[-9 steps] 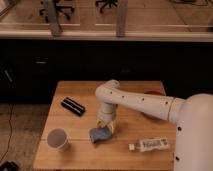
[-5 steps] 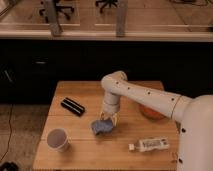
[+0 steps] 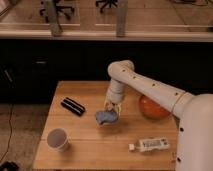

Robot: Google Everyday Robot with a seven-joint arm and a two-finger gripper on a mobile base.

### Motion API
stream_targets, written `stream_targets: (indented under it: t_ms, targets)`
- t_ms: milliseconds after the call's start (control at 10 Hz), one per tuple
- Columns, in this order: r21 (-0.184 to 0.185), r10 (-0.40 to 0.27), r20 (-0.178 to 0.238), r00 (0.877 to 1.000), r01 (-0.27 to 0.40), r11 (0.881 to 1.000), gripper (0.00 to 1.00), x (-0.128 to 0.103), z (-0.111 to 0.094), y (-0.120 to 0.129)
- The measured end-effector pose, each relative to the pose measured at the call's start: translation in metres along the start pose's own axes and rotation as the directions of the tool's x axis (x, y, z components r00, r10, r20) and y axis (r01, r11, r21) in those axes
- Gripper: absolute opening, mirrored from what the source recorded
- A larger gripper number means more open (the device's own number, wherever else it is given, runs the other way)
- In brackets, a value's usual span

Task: Place the white sponge in the ceramic bowl

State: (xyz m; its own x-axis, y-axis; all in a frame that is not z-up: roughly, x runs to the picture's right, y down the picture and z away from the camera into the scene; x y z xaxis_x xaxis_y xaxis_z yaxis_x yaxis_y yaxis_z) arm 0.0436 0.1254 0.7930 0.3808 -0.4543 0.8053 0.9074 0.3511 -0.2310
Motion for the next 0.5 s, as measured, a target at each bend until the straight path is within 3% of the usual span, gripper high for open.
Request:
stream_targets:
  t_ms: [500]
  targets:
    - [0.032,0.042,-0.032,0.999,-0.041,0.999,0.05,0.014,-0.042,0.02]
